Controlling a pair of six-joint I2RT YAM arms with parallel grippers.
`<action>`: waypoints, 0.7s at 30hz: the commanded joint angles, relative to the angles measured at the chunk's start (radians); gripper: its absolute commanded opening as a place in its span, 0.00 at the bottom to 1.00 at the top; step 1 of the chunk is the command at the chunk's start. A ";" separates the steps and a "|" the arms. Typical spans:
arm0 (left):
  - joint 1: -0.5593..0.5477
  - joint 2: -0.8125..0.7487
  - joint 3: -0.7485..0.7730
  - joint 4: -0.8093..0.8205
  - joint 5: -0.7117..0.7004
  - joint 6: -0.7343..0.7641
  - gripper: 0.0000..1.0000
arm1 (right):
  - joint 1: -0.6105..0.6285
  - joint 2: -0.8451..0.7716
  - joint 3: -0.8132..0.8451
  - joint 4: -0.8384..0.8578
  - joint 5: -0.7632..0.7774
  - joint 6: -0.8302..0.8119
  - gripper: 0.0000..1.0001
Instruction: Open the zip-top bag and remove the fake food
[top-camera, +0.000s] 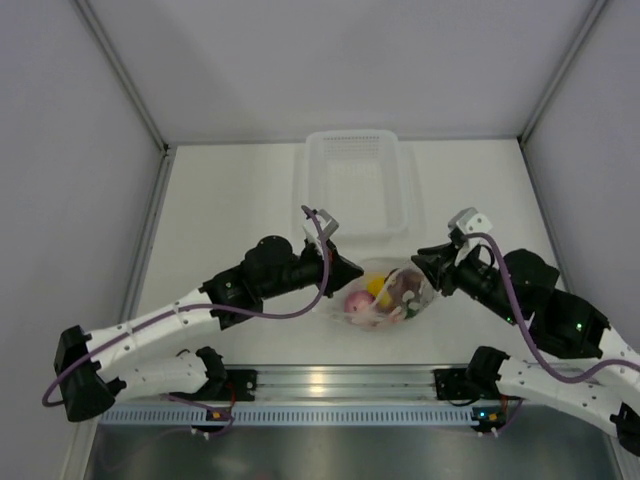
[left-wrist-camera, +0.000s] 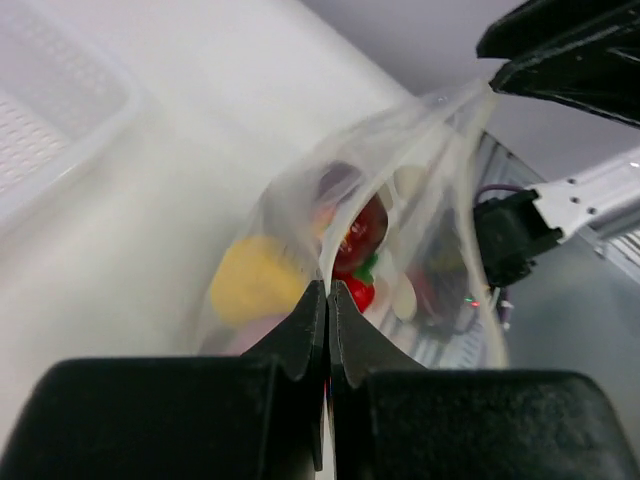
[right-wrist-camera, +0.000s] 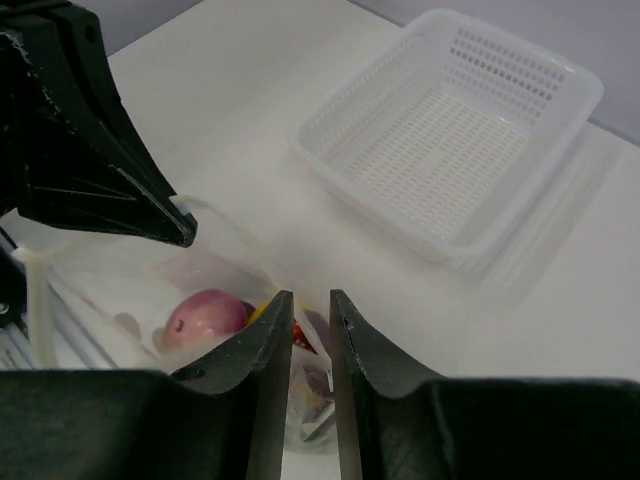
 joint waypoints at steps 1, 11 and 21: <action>-0.002 0.005 0.117 -0.104 -0.218 0.039 0.00 | -0.010 0.054 0.002 0.095 0.108 0.100 0.22; -0.002 0.000 0.312 -0.442 -0.739 -0.146 0.00 | -0.012 0.077 -0.140 0.291 0.170 0.526 0.99; -0.077 -0.067 0.146 -0.459 -1.054 -0.496 0.00 | -0.010 0.276 -0.339 0.615 0.089 0.921 0.95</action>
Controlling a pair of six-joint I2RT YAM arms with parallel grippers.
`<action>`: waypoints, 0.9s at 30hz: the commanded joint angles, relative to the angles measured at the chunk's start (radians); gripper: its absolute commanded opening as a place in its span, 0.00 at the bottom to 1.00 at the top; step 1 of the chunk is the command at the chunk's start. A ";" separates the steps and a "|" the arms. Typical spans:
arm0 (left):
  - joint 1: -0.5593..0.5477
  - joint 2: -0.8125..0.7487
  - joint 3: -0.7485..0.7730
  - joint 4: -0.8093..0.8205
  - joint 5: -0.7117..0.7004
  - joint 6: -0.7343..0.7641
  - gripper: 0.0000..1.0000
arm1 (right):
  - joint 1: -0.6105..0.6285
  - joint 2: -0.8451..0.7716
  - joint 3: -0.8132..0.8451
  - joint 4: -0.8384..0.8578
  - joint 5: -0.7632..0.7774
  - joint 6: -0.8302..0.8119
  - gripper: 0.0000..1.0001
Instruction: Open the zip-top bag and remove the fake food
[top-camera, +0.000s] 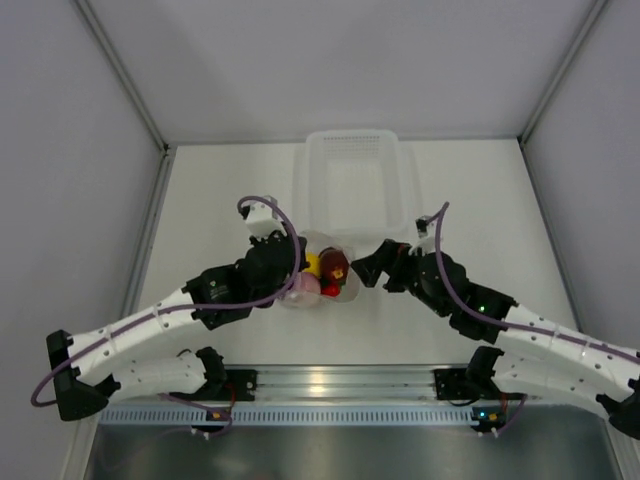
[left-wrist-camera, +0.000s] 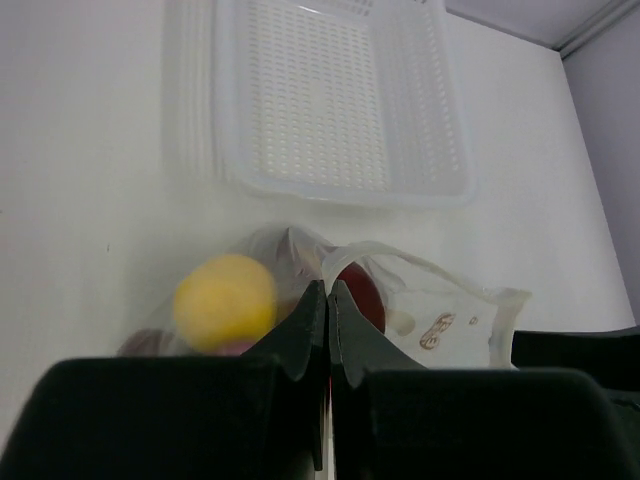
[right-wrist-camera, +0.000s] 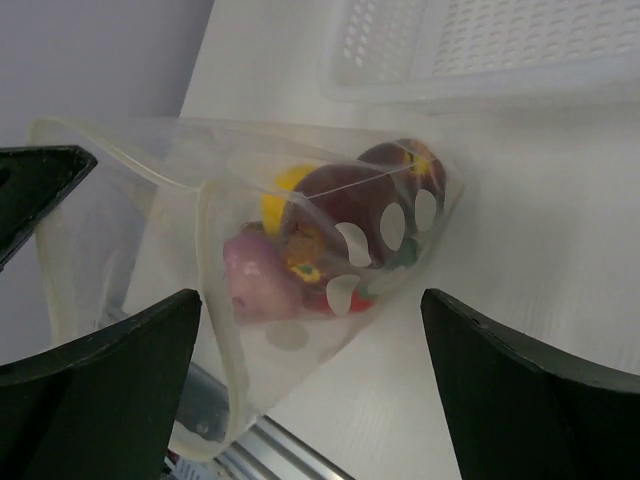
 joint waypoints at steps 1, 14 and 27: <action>-0.071 -0.039 -0.042 0.006 -0.225 -0.181 0.00 | -0.009 0.102 0.005 0.192 -0.034 0.180 0.92; -0.314 -0.026 -0.046 -0.005 -0.540 -0.159 0.00 | 0.167 0.352 0.057 0.177 -0.004 0.094 0.38; -0.281 -0.071 -0.081 -0.056 -0.460 -0.011 0.00 | 0.106 0.226 -0.079 -0.002 0.122 -0.029 0.07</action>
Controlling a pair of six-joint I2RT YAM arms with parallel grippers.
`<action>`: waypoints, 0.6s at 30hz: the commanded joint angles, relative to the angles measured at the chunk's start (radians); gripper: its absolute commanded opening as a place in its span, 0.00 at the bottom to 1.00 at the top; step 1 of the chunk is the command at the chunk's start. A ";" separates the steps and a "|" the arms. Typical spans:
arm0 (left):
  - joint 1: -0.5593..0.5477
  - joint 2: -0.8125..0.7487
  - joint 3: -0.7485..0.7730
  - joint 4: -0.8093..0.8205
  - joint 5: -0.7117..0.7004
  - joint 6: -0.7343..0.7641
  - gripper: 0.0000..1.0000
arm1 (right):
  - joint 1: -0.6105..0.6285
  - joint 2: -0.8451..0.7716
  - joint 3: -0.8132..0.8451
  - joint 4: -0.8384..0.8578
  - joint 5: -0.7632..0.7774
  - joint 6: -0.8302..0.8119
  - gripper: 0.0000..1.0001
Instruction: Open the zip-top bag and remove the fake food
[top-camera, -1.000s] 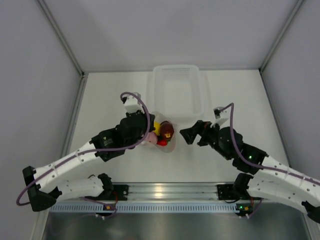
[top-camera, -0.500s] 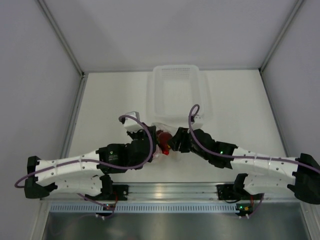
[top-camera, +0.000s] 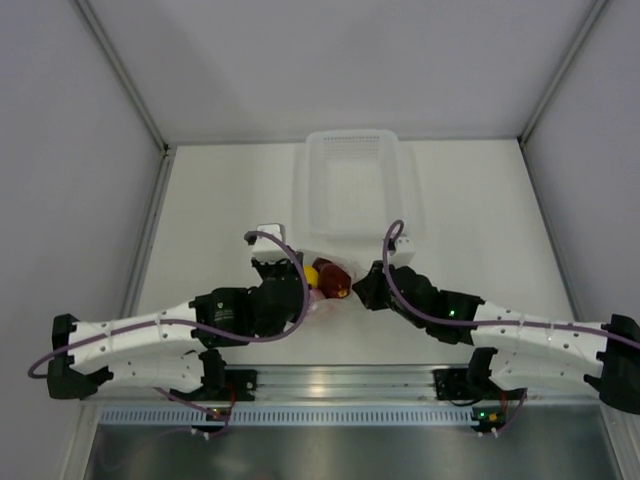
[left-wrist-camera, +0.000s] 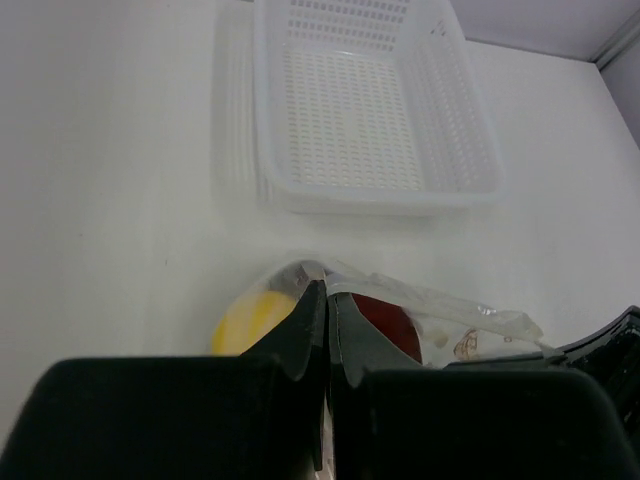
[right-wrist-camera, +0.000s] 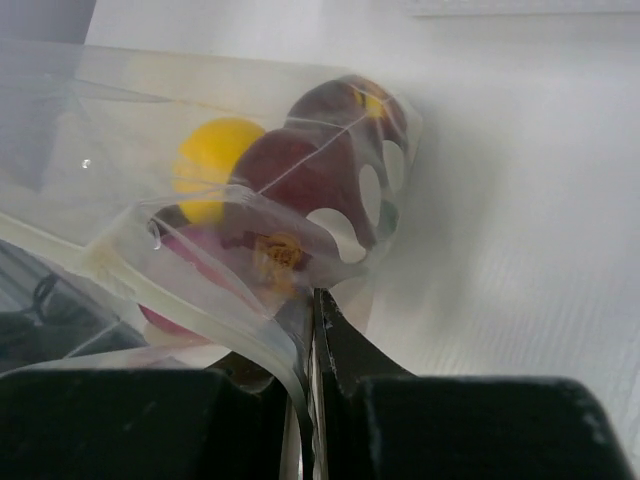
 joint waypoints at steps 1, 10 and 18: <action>0.010 -0.061 -0.030 -0.046 -0.031 -0.047 0.00 | -0.061 -0.021 -0.048 -0.093 0.003 -0.059 0.06; 0.010 -0.147 -0.076 -0.103 -0.015 -0.156 0.00 | -0.204 -0.228 -0.106 -0.199 -0.104 -0.133 0.18; 0.005 0.092 0.033 -0.103 0.134 -0.297 0.00 | -0.183 -0.182 0.114 -0.305 -0.181 -0.278 0.37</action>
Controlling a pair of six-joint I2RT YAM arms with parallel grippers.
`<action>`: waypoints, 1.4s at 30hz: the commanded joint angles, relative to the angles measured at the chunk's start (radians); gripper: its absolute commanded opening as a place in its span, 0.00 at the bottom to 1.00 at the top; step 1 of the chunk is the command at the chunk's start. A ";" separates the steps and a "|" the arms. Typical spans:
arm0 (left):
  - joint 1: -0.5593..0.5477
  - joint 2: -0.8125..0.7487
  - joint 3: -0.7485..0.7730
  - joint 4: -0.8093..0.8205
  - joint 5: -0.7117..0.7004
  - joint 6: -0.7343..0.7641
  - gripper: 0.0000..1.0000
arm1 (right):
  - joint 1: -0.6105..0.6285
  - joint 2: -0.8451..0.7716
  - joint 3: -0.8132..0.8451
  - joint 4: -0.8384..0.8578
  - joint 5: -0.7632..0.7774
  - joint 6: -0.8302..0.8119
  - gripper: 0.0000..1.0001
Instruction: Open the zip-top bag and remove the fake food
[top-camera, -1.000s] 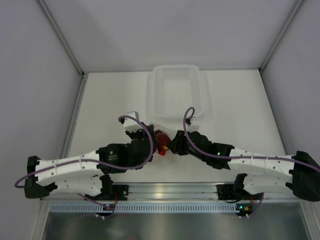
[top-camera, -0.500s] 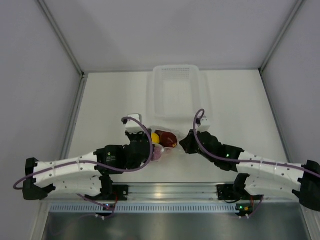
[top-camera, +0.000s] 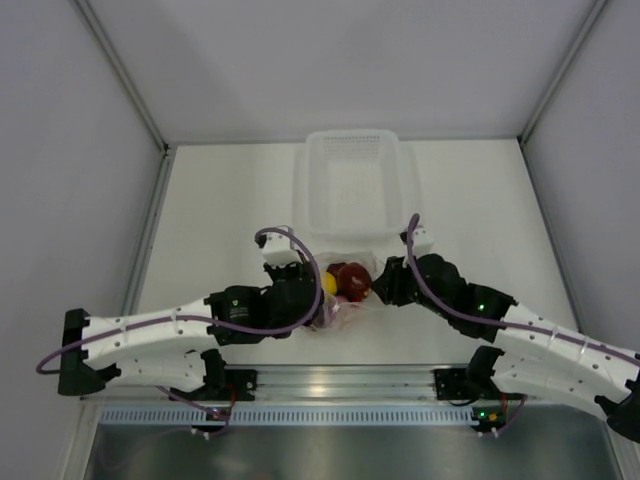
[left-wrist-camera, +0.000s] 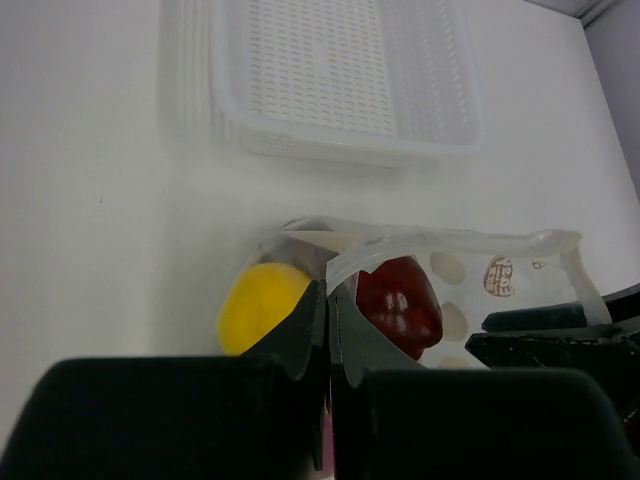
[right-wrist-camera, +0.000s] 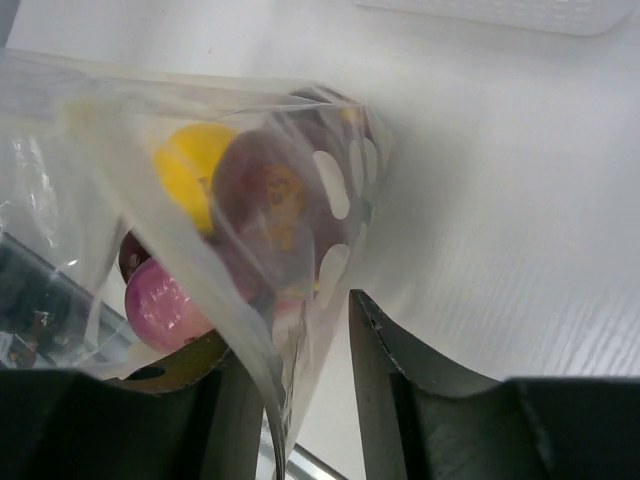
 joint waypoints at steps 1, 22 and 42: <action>0.001 0.090 0.069 -0.034 0.011 -0.082 0.00 | 0.002 0.001 0.141 -0.129 0.014 -0.106 0.39; -0.019 0.232 0.200 -0.029 0.028 -0.169 0.00 | 0.049 0.028 0.203 -0.021 -0.129 -0.199 0.45; -0.018 0.118 0.052 0.204 0.128 0.009 0.00 | 0.059 0.254 -0.017 0.384 0.109 -0.249 0.73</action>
